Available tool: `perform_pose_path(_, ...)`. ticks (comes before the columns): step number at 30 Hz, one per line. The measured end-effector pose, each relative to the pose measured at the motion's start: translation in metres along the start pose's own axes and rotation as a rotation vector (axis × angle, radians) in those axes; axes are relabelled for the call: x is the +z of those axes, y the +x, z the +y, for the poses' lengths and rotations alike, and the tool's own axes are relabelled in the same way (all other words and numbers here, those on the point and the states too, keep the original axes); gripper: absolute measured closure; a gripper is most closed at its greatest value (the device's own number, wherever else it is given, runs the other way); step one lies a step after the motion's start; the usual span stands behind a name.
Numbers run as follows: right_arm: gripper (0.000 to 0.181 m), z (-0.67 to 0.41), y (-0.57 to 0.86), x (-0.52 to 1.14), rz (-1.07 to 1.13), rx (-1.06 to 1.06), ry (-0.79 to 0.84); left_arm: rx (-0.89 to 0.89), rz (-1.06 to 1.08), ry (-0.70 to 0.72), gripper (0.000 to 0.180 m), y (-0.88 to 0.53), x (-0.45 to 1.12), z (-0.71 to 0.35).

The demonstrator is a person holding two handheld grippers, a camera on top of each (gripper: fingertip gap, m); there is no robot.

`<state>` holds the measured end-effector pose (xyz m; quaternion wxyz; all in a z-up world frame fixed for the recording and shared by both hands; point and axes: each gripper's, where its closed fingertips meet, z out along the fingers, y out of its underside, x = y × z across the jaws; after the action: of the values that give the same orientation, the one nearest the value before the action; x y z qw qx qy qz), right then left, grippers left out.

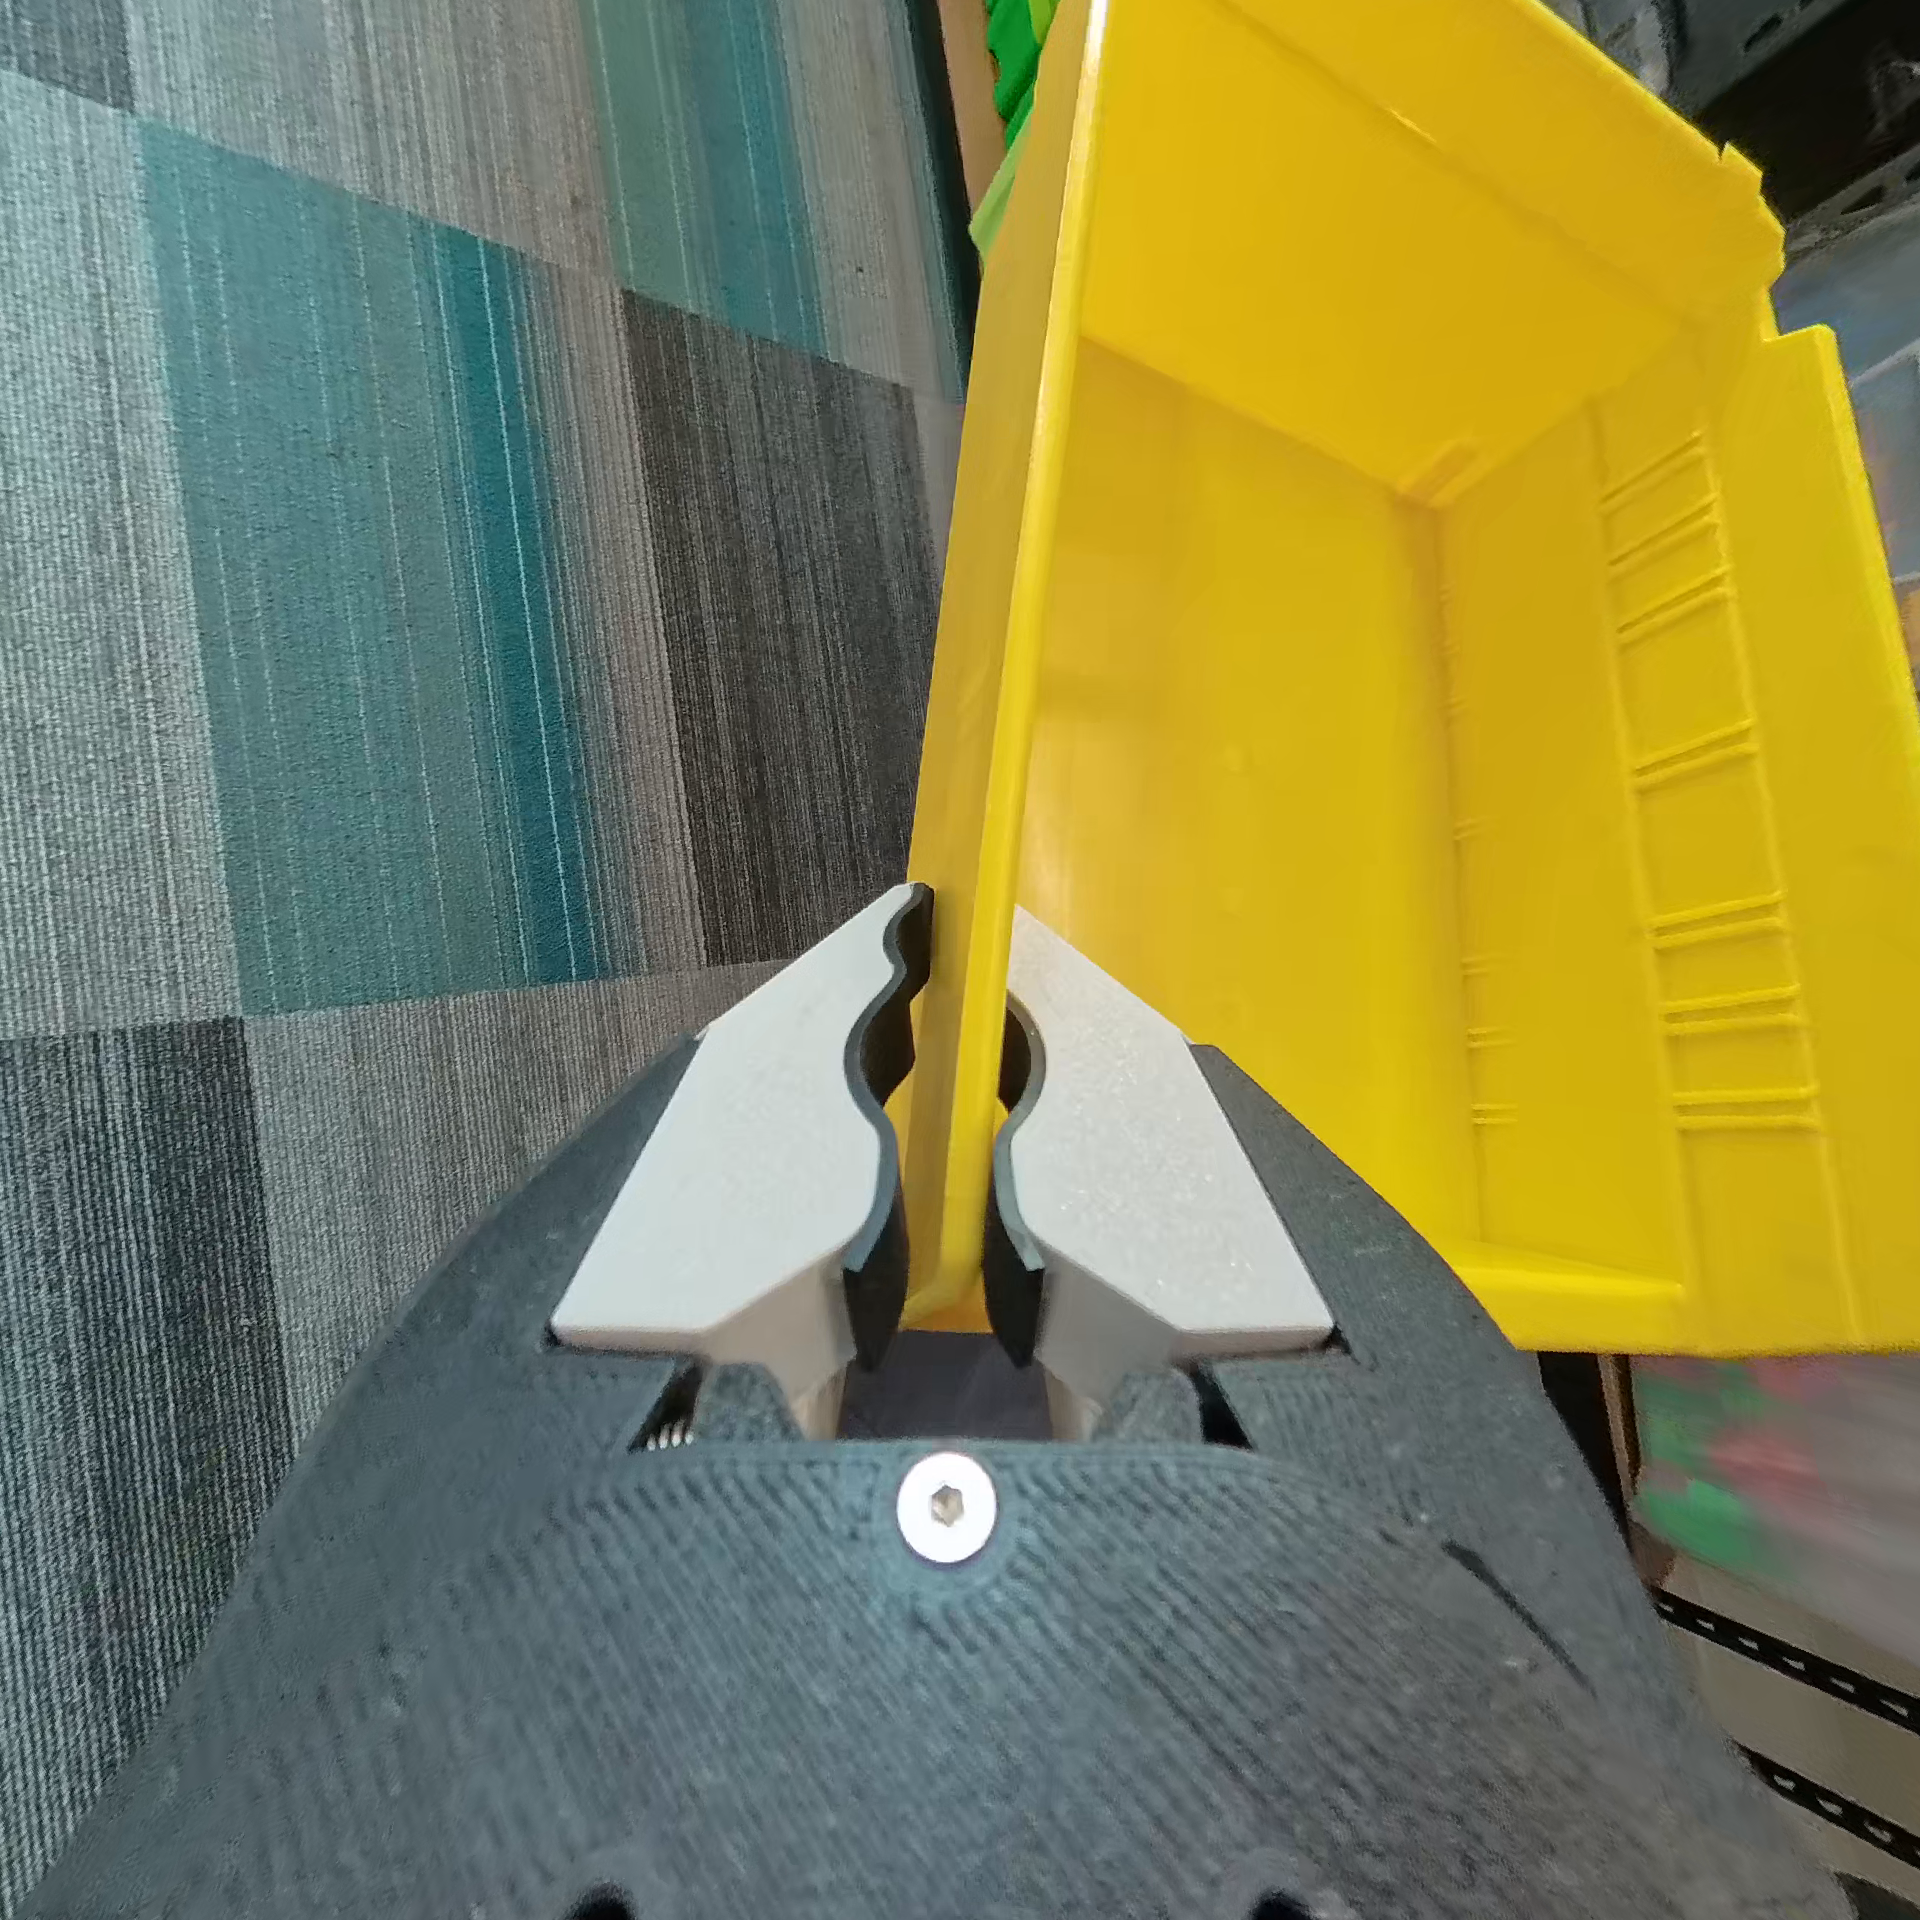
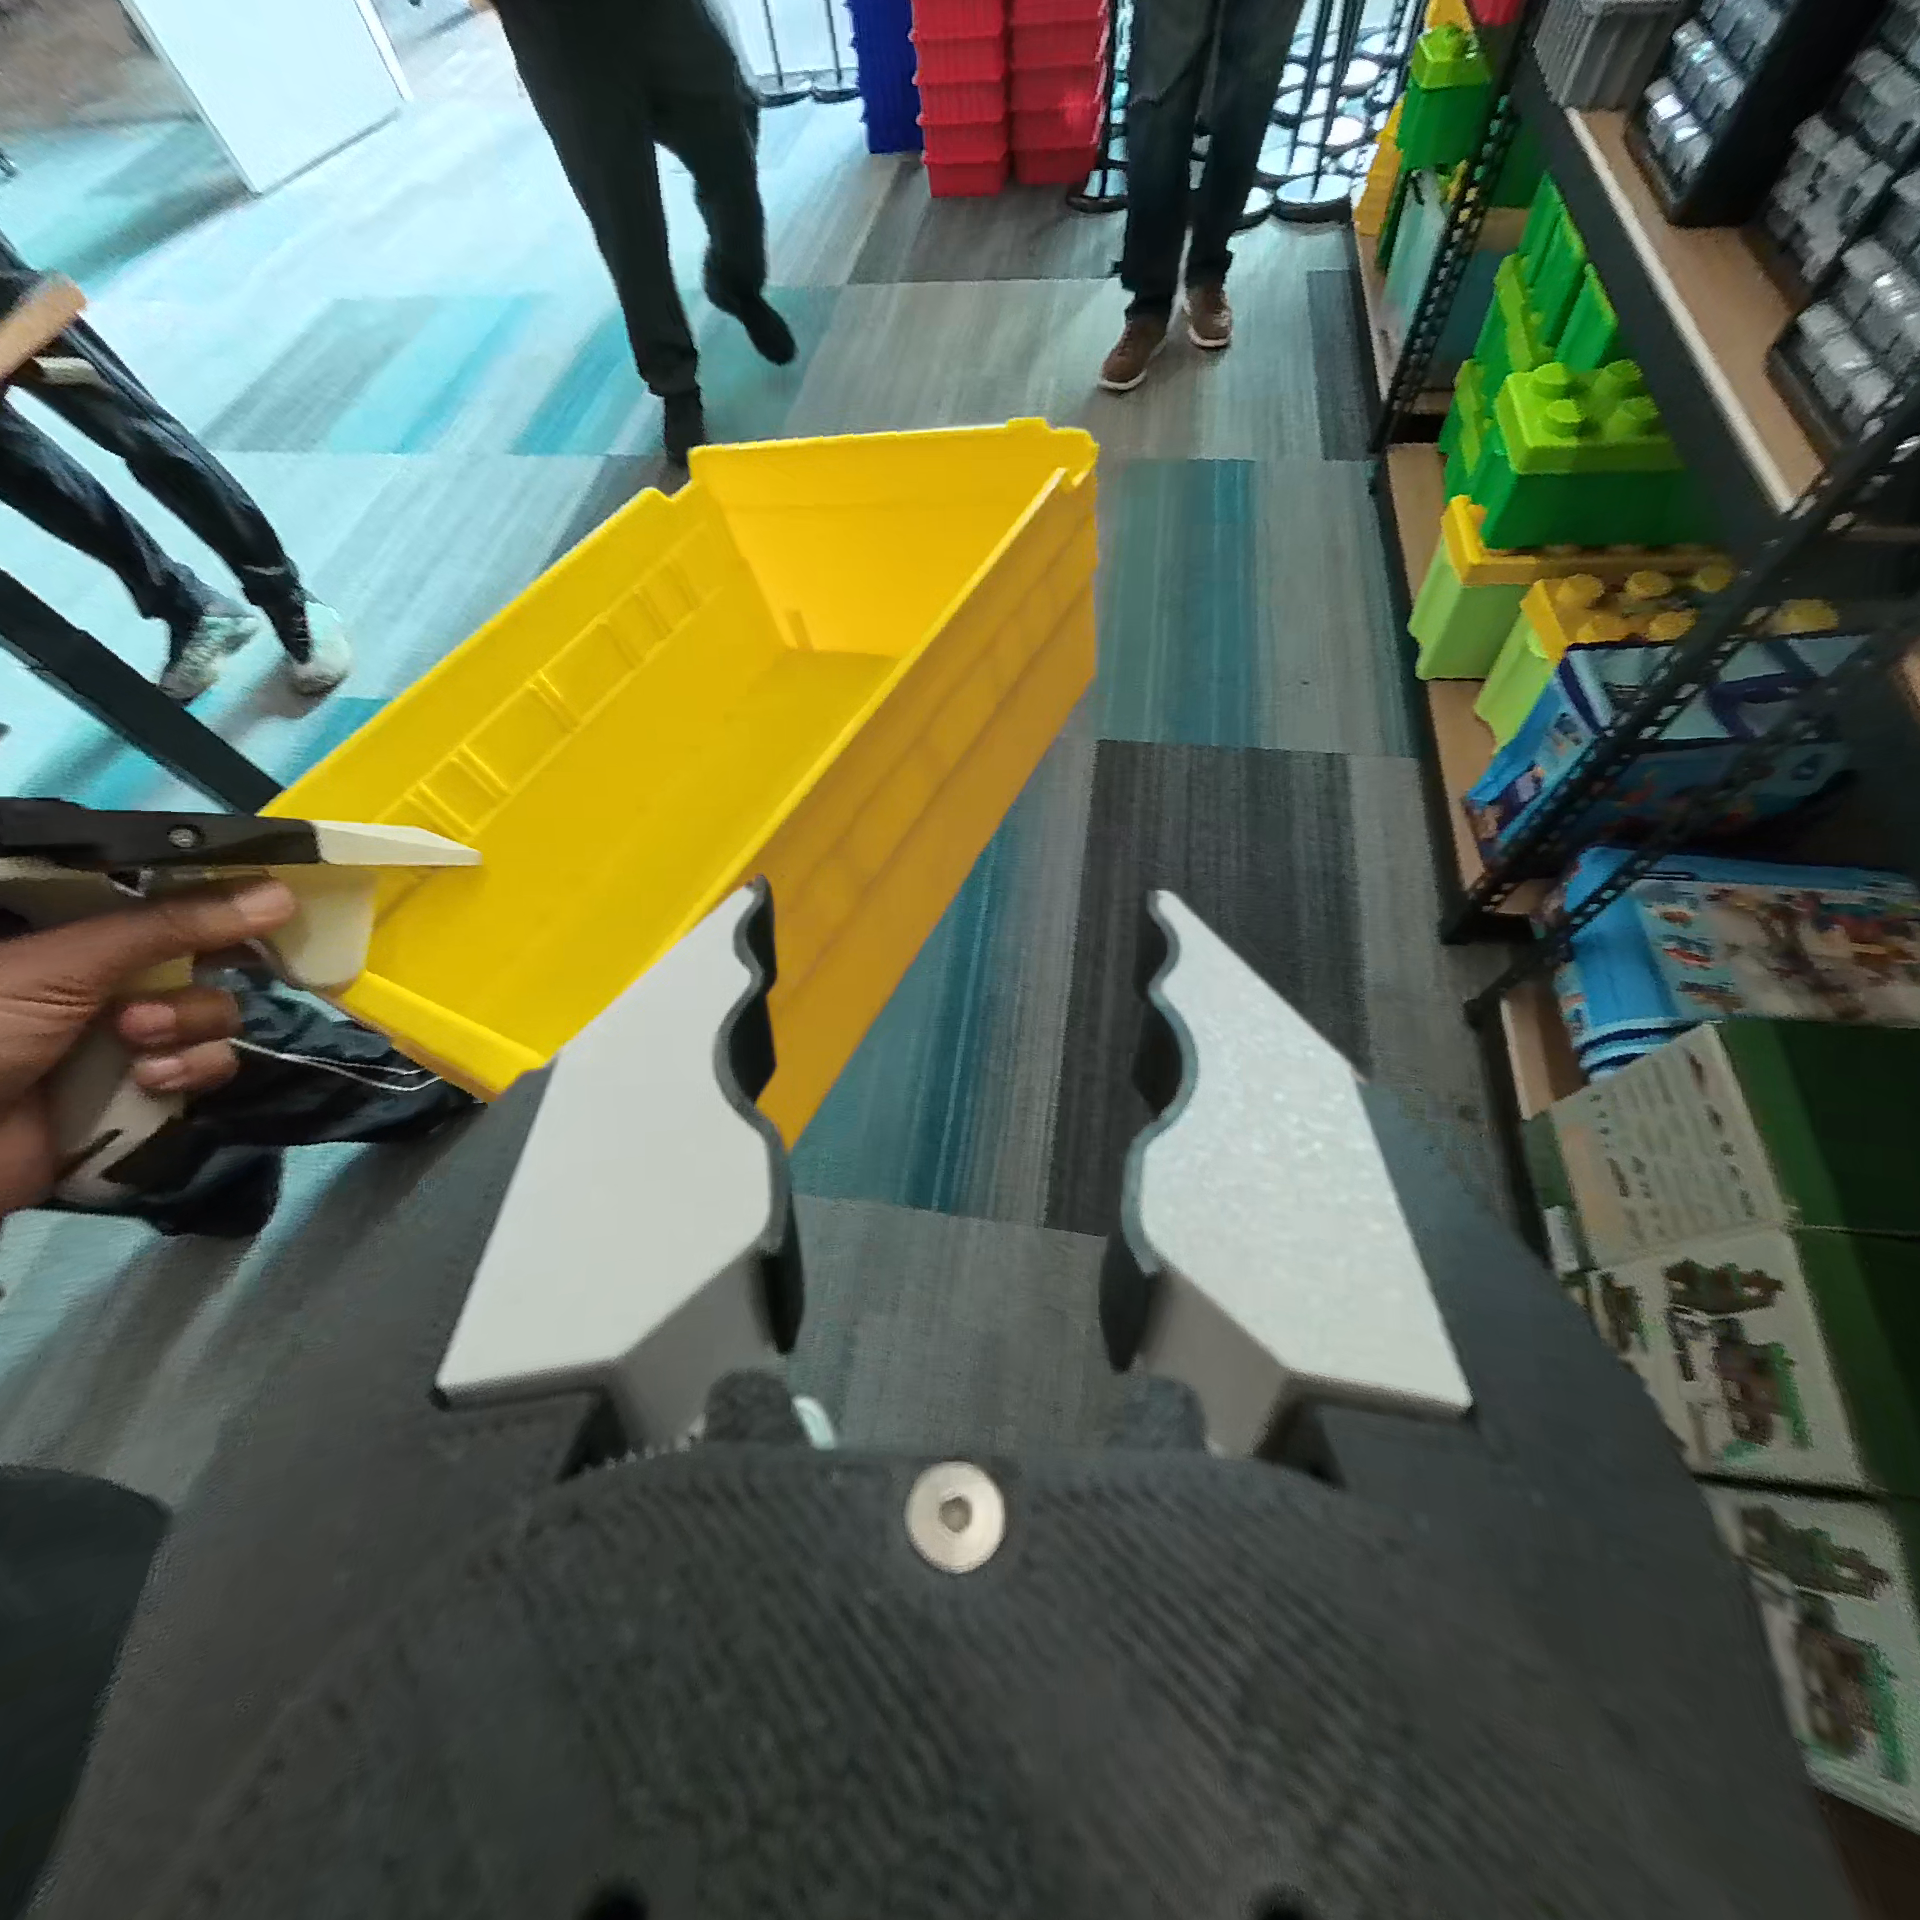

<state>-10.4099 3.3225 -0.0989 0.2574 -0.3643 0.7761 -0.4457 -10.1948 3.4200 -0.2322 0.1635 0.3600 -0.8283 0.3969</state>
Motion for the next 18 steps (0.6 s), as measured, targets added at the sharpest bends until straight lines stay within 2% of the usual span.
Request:
perform_pose_path(4, 0.105, 0.003, -0.011, 0.004, -0.057, 0.007, -0.007, 0.002, -0.018, 0.005, 0.180, -0.001, -0.002, 0.000)
perform_pose_path(10, 0.105, 0.002, -0.017, 0.007, -0.100, -0.018, 0.000, 0.009, -0.028, 0.012, 0.180, 0.007, -0.003, -0.001)
perform_pose_path(13, 0.110, 0.002, -0.014, 0.007, -0.112, -0.019, 0.008, 0.015, -0.026, 0.013, 0.180, 0.015, 0.000, -0.001)
perform_pose_path(18, 0.135, -0.001, -0.003, 0.004, -0.120, -0.036, 0.027, 0.022, -0.020, 0.007, 0.180, 0.030, 0.006, 0.002)
